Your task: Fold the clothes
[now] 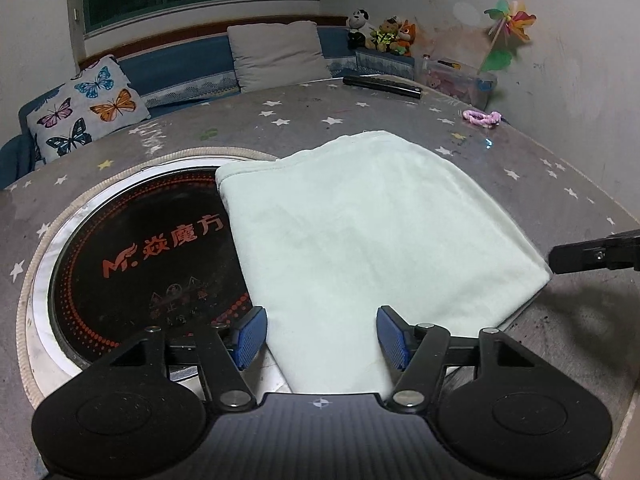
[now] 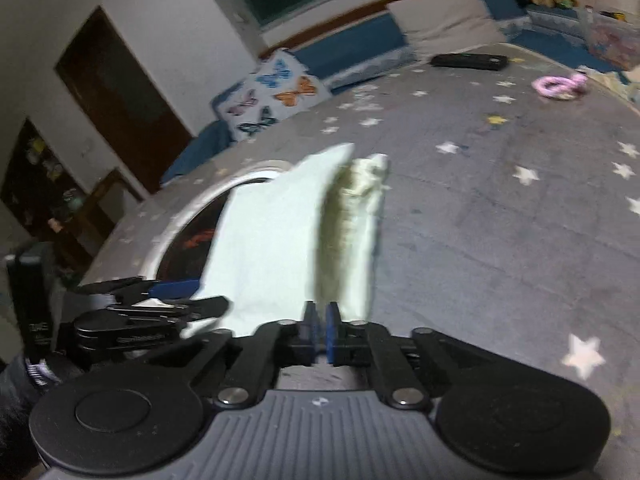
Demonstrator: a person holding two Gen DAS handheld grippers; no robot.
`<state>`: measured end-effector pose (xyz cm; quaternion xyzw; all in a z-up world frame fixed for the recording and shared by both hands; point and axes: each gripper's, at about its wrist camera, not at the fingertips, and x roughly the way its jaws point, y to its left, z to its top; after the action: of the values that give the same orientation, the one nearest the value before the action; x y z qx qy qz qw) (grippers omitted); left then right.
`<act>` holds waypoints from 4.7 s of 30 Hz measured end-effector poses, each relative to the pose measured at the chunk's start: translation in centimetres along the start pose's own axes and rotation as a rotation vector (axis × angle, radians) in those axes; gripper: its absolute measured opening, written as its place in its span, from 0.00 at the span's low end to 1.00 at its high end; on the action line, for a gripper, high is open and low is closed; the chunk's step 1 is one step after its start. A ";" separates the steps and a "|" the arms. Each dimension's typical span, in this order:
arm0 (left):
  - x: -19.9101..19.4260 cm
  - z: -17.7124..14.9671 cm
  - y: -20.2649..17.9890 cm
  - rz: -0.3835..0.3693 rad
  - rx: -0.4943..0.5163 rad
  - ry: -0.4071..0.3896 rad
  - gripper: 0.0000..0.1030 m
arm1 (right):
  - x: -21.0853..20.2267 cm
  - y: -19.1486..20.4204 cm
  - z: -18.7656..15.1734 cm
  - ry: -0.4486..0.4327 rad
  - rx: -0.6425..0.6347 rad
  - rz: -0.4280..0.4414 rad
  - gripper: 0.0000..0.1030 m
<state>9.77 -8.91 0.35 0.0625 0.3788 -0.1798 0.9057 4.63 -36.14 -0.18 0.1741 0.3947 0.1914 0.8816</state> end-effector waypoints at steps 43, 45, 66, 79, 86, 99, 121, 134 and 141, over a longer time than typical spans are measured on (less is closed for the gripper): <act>2.9 3.2 -7.9 -0.268 0.214 -0.064 0.36 | 10.9 6.1 10.9 0.013 -0.390 0.030 0.29; 3.2 3.2 -7.9 -0.273 0.212 -0.062 0.36 | 12.0 5.6 10.9 0.025 -0.386 0.003 0.29; 1.2 3.8 -4.8 -0.292 0.133 -0.109 0.38 | 12.4 3.6 12.1 0.001 -0.337 -0.060 0.24; 3.3 8.0 4.4 -0.077 -0.092 -0.117 0.37 | 10.7 4.3 10.5 0.008 -0.349 0.005 0.24; 5.5 7.8 6.5 -0.060 -0.147 -0.077 0.36 | 11.0 3.6 10.1 0.016 -0.332 0.008 0.24; 5.5 7.3 7.9 -0.033 -0.166 -0.085 0.36 | 10.2 3.3 10.2 0.001 -0.333 0.002 0.24; 0.9 4.0 2.4 -0.098 -0.007 -0.099 0.36 | 4.2 2.2 4.1 0.029 -0.308 -0.042 0.25; -0.7 1.1 -3.1 -0.182 0.135 -0.089 0.37 | 2.2 2.0 1.0 0.021 -0.314 -0.085 0.27; -0.5 -0.2 -3.3 -0.178 0.150 -0.063 0.37 | 0.4 0.9 0.8 -0.013 -0.306 -0.178 0.27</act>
<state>8.07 -11.79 0.67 0.0908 0.3398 -0.2893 0.8903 5.27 -35.31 0.45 0.0034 0.3693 0.1693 0.9138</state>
